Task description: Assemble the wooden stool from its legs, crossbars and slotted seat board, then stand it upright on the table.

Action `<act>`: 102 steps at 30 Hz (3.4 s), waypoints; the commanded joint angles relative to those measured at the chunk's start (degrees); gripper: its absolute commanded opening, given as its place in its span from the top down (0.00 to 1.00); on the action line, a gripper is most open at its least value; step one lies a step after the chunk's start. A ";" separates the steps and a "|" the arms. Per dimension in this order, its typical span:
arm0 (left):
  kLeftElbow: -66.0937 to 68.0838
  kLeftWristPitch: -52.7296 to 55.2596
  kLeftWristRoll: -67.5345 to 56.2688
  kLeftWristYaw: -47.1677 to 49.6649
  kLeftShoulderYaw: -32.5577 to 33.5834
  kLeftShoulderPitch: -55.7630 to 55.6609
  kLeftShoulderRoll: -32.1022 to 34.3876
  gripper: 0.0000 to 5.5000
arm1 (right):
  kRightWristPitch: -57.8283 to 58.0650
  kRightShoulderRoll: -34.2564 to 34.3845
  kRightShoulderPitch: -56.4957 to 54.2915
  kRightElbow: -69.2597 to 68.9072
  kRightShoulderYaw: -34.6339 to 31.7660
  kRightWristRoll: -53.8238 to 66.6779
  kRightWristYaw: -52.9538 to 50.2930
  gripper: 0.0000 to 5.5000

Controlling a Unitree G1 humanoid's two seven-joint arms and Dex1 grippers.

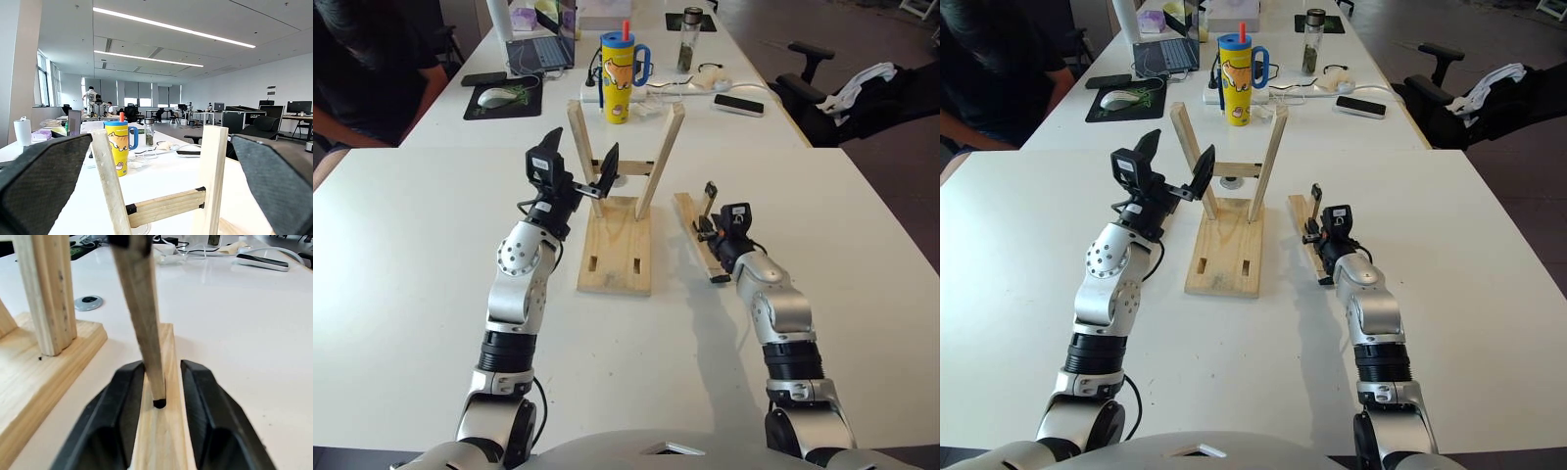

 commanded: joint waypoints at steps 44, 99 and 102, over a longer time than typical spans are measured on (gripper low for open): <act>2.52 -1.92 1.45 0.63 -1.20 0.38 -2.20 0.04 | -19.83 2.37 -17.61 31.03 -1.66 -0.56 4.48 0.99; 6.55 -0.19 -1.53 -4.96 0.28 1.99 -1.07 0.02 | 10.62 -5.95 7.74 -5.25 2.39 1.31 5.01 0.46; 7.20 -0.23 -1.19 -5.54 -0.16 1.86 -1.12 0.02 | 10.85 -6.57 4.95 0.10 3.21 1.14 7.11 0.46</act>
